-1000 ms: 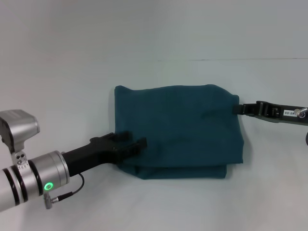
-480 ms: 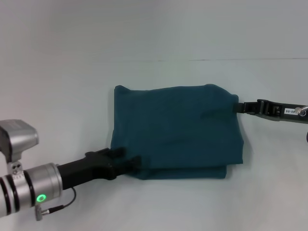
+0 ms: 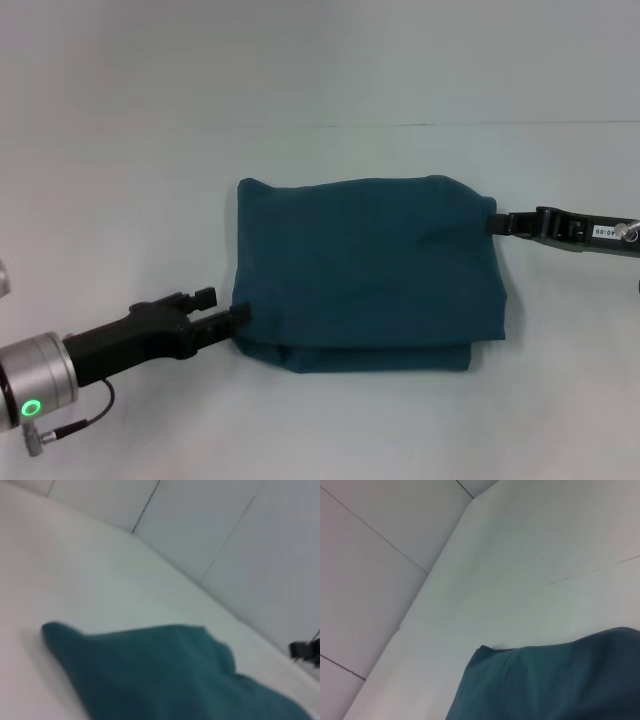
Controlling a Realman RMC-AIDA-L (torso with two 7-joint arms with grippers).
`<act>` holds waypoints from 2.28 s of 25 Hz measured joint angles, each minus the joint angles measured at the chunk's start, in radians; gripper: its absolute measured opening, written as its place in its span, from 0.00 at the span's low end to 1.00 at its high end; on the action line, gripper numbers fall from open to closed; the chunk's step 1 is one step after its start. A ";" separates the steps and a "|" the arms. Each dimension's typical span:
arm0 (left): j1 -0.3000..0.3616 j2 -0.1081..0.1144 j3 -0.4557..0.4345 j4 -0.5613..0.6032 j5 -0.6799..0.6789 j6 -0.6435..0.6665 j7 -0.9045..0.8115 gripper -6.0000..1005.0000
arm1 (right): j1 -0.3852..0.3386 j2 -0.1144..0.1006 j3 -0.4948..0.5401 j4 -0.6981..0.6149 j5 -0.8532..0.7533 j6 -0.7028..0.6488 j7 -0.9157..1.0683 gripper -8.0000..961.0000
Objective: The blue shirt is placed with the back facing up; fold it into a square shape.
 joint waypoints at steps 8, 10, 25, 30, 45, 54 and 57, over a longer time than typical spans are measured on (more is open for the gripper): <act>-0.018 0.000 -0.005 0.007 -0.065 0.096 0.009 0.74 | 0.001 0.010 0.001 -0.004 0.003 -0.046 -0.095 0.12; -0.020 0.001 -0.005 0.014 -0.085 0.129 0.009 0.74 | 0.000 0.014 0.003 -0.005 0.013 -0.084 -0.166 0.13; 0.024 0.006 -0.158 0.057 -0.176 0.342 0.070 0.89 | -0.043 0.028 0.002 -0.008 0.129 -0.230 -0.541 0.65; 0.037 0.008 -0.153 0.060 -0.159 0.388 0.134 0.91 | -0.033 0.033 -0.058 -0.014 0.122 -0.274 -0.593 0.82; 0.041 0.005 -0.090 0.074 -0.048 0.427 0.186 0.91 | -0.015 0.021 -0.197 -0.024 0.121 -0.313 -0.578 0.97; 0.030 0.008 -0.086 0.075 -0.013 0.435 0.183 0.91 | -0.016 0.022 -0.243 -0.023 0.106 -0.317 -0.555 0.93; 0.028 0.009 -0.085 0.078 -0.009 0.437 0.182 0.91 | -0.016 0.023 -0.242 -0.023 0.106 -0.317 -0.555 0.92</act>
